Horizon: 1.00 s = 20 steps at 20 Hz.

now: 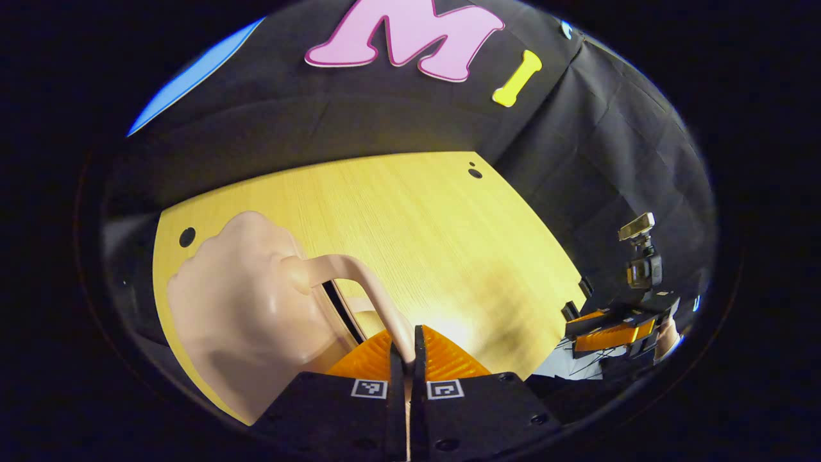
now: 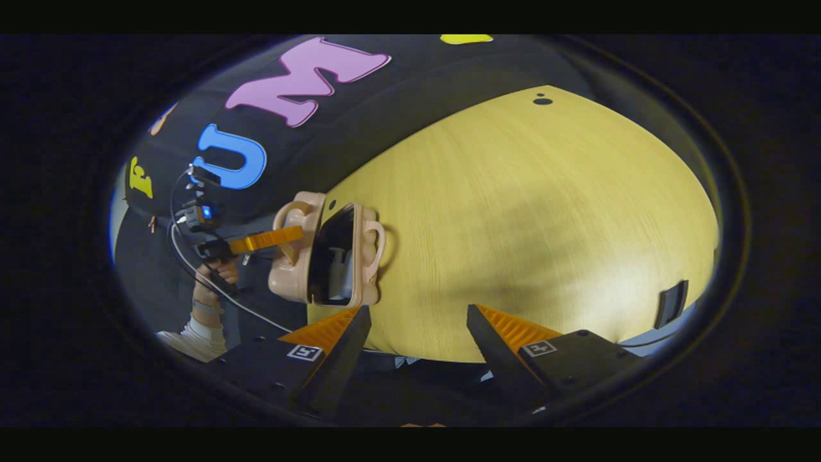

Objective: First open the suitcase, pack the skin care products into it, and then close the suitcase.

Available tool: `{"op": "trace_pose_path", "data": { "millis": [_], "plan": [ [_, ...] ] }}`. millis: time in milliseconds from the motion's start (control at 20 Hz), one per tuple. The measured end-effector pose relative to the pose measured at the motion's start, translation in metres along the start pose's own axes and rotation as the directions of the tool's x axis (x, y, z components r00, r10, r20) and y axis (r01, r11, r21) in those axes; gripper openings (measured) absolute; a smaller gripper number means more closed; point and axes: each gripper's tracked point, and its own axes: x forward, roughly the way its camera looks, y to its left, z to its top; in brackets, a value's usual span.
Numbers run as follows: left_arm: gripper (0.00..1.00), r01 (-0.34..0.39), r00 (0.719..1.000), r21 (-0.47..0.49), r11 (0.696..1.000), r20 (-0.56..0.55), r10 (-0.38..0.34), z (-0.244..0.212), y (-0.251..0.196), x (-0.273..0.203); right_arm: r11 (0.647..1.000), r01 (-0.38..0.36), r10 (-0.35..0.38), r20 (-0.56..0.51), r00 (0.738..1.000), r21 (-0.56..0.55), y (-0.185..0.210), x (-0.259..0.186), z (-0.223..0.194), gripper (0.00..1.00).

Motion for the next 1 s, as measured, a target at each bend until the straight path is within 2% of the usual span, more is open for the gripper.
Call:
{"op": "trace_pose_path", "data": {
  "millis": [200, 350, 450, 550, 600, 650, 700, 750, 800, 900, 1000],
  "plan": [
    [0.09, -0.036, 0.993, 0.014, 0.999, -0.109, 0.037, -0.023, -0.003, 0.050, 0.998, 0.034, -0.036, 0.047, 0.998, 0.052, -0.025, -0.023, -0.001, 0.96],
    [0.11, -0.058, 0.990, 0.048, 0.997, -0.124, 0.063, -0.030, -0.006, 0.065, 0.995, 0.056, -0.062, 0.073, 0.995, 0.082, -0.039, -0.039, -0.001, 0.96],
    [0.16, -0.072, 0.991, 0.071, 0.995, -0.107, 0.079, -0.026, -0.011, 0.066, 0.994, 0.062, -0.071, 0.105, 0.992, 0.092, -0.044, -0.046, 0.003, 0.96],
    [0.26, -0.088, 0.994, 0.081, 0.993, -0.060, 0.093, -0.018, -0.012, 0.062, 0.992, 0.069, -0.083, 0.140, 0.987, 0.102, -0.050, -0.052, 0.011, 0.96],
    [0.46, -0.121, 0.992, 0.097, 0.988, -0.028, 0.124, -0.015, -0.009, 0.060, 0.992, 0.070, -0.086, 0.152, 0.985, 0.104, -0.048, -0.054, 0.015, 0.95],
    [0.49, -0.154, 0.988, 0.117, 0.981, 0.013, 0.154, -0.009, -0.005, 0.056, 0.992, 0.074, -0.089, 0.159, 0.983, 0.100, -0.046, -0.056, 0.017, 0.96],
    [0.66, -0.176, 0.984, 0.130, 0.976, 0.053, 0.170, -0.003, -0.006, 0.049, 0.993, 0.082, -0.095, 0.165, 0.982, 0.088, -0.046, -0.057, 0.019, 0.96],
    [0.72, -0.194, 0.979, 0.132, 0.972, 0.094, 0.183, 0.002, -0.009, 0.044, 0.993, 0.091, -0.102, 0.171, 0.980, 0.073, -0.048, -0.058, 0.022, 0.96],
    [0.83, -0.213, 0.972, 0.127, 0.969, 0.126, 0.197, 0.005, -0.012, 0.037, 0.994, 0.099, -0.107, 0.177, 0.978, 0.055, -0.061, -0.061, 0.030, 0.96],
    [0.96, -0.241, 0.956, 0.122, 0.963, 0.198, 0.214, 0.012, -0.023, 0.020, 0.996, 0.089, -0.091, 0.185, 0.979, 0.017, -0.055, -0.059, 0.034, 0.96],
    [0.97, -0.267, 0.937, 0.112, 0.957, 0.262, 0.231, 0.018, -0.038, -0.002, 0.998, 0.063, -0.058, 0.192, 0.980, -0.019, -0.039, -0.058, 0.042, 0.96]
  ]
}}
